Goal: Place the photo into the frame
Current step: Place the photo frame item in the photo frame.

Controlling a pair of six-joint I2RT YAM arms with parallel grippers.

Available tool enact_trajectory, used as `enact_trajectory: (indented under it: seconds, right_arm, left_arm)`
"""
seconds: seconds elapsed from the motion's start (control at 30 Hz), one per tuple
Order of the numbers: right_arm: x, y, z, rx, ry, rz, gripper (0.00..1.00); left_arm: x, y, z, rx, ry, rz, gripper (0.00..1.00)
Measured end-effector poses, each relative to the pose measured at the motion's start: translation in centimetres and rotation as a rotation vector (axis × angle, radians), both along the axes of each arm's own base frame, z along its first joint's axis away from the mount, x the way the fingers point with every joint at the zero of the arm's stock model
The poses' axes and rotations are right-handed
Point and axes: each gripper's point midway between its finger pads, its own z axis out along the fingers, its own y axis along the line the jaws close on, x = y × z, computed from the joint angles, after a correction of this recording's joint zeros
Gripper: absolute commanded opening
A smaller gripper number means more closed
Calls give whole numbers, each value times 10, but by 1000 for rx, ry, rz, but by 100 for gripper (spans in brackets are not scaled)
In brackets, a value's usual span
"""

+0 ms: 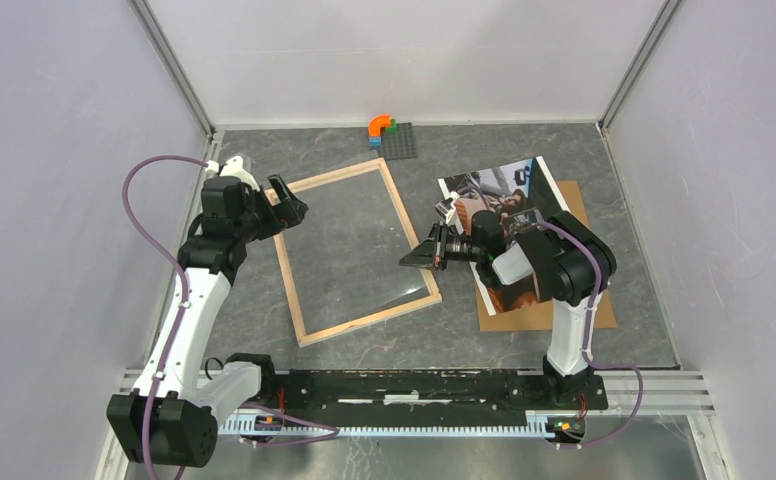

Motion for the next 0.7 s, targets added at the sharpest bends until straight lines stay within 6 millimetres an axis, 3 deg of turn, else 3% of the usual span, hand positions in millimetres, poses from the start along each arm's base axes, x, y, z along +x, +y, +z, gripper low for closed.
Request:
enact_trajectory:
  seconds: [0.7]
  right_arm:
    - [-2,-2,-9,-13,22,-1,0]
  left_arm:
    - [0,0,0,0,0,-1,100]
